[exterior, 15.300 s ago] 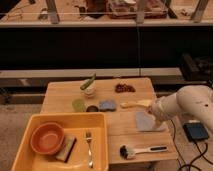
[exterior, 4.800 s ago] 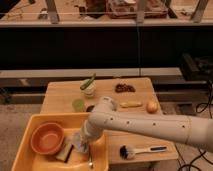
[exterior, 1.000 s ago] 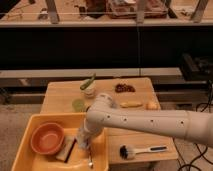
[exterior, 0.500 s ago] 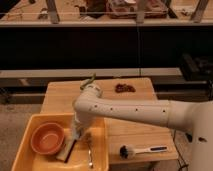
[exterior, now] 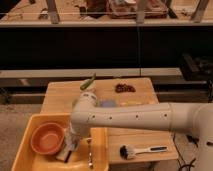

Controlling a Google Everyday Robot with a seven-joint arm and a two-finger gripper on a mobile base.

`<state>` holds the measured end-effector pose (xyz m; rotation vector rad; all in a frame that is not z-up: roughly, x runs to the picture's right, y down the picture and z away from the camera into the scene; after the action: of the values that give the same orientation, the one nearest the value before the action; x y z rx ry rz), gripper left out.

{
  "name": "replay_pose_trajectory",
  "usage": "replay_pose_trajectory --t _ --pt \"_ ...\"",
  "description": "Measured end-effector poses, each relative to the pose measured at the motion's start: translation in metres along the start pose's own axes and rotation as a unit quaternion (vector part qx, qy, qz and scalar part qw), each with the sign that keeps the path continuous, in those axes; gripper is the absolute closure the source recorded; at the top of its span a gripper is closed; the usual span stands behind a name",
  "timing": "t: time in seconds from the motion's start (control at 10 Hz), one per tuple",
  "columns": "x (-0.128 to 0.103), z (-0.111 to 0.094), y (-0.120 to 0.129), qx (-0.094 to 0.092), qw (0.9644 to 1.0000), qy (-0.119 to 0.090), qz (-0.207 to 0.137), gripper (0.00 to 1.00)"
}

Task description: Wipe tray with towel

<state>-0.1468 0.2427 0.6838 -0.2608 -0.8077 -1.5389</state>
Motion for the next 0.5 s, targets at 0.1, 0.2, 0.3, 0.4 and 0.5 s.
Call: replay_pose_trajectory --t 0.1,0.2,0.3,0.4,0.5 --pt "-0.026 0.003 -0.006 0.003 1.0 -0.005 -0.008 0.9" --pt "-0.041 0.006 -0.007 0.003 0.9999 -0.01 -0.011 0.9" --pt "-0.053 0.01 -0.005 0.002 0.9998 -0.013 -0.011 0.9" --pt "-0.062 0.012 0.004 0.0 0.9999 -0.014 0.0 0.9" --pt "-0.066 0.012 0.015 -0.002 0.9998 -0.014 0.013 0.9"
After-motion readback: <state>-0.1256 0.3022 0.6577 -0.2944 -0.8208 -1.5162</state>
